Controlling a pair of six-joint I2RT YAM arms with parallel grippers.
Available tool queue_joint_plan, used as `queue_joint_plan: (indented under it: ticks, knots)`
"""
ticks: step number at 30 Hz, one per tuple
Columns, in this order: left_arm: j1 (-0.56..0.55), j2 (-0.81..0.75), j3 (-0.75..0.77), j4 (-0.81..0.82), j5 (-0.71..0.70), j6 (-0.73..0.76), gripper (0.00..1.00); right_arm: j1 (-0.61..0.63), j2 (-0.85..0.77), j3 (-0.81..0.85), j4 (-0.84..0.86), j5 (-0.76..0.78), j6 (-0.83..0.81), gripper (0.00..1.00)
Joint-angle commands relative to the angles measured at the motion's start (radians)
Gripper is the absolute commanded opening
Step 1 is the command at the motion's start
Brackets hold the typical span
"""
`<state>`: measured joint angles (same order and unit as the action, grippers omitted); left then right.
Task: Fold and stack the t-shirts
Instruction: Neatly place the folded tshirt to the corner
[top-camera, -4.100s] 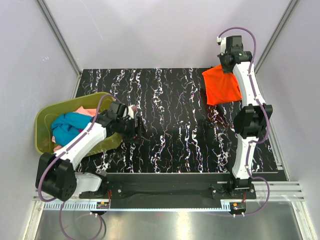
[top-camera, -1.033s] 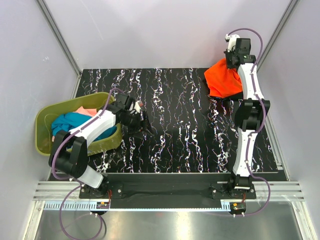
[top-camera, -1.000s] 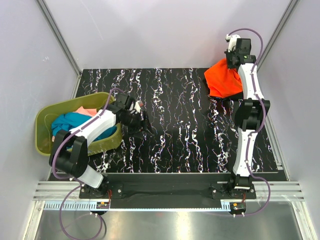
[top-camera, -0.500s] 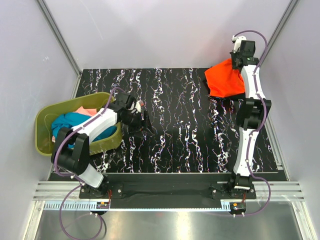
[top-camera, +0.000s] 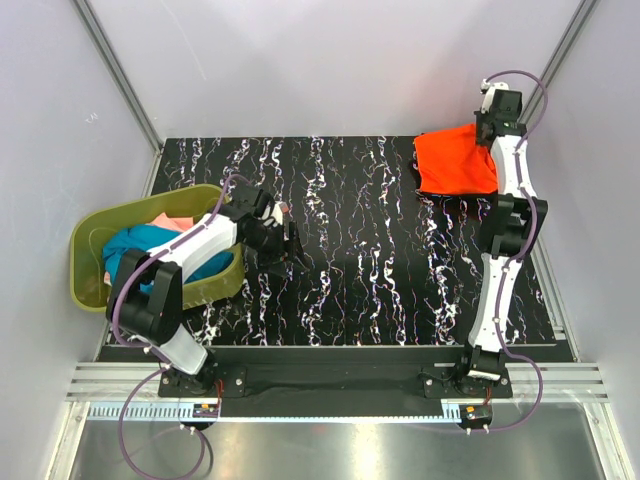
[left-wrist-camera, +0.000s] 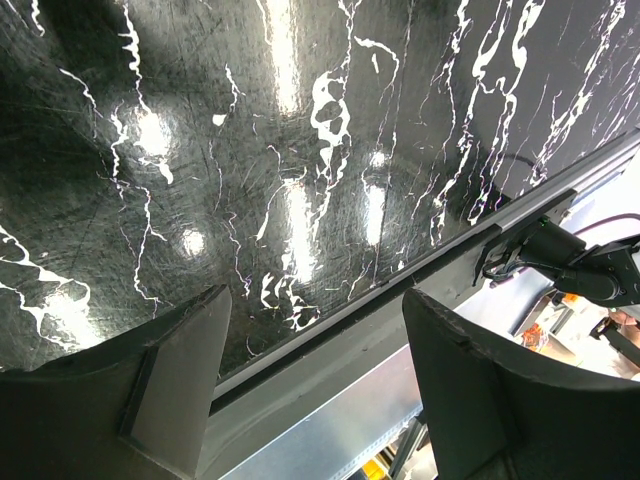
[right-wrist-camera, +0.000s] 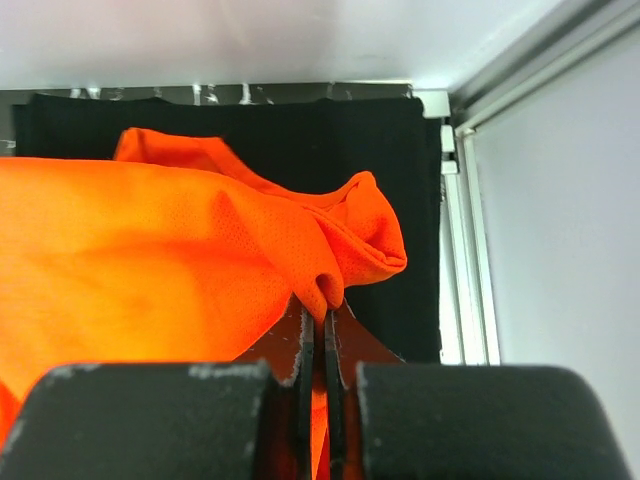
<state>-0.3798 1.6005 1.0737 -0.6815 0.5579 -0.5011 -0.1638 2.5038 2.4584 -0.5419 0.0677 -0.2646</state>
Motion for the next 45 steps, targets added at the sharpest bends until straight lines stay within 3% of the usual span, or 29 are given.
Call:
queue_joint_plan:
  ticks: [1,24,26,28,30,31,33,36,43,45]
  knots:
    - [0.005,0.007,0.051,0.004,0.023,0.012,0.75,-0.011,0.029,0.039,0.054,0.011,0.021,0.0]
    - [0.005,0.038,0.051,0.005,0.017,0.001,0.75,-0.052,0.174,0.083,0.138,0.038,0.022,0.0]
    - [0.005,0.036,0.046,0.008,0.022,-0.002,0.75,-0.052,0.181,0.1,0.131,0.047,0.022,0.19]
    - [0.005,0.03,0.039,0.016,0.022,-0.01,0.75,-0.052,0.167,0.099,0.129,0.06,0.037,0.47]
    - [0.005,0.024,0.031,0.04,0.027,-0.024,0.75,-0.052,0.124,0.077,0.132,0.069,0.056,0.57]
    - [0.004,0.016,0.023,0.048,0.03,-0.03,0.75,-0.052,0.097,0.08,0.128,0.079,0.067,0.69]
    - [0.004,0.013,0.02,0.077,0.034,-0.045,0.75,-0.052,0.066,0.102,0.091,0.102,0.097,0.74]
    - [0.002,0.003,0.017,0.121,0.033,-0.063,0.75,-0.052,-0.014,0.082,0.071,0.141,0.163,0.9]
    - [0.004,-0.005,0.019,0.209,0.04,-0.082,0.75,-0.065,-0.125,0.045,-0.003,0.028,0.394,0.93]
    - [0.004,-0.001,0.015,0.229,0.043,-0.082,0.75,-0.068,-0.135,-0.008,0.006,-0.046,0.435,0.86]
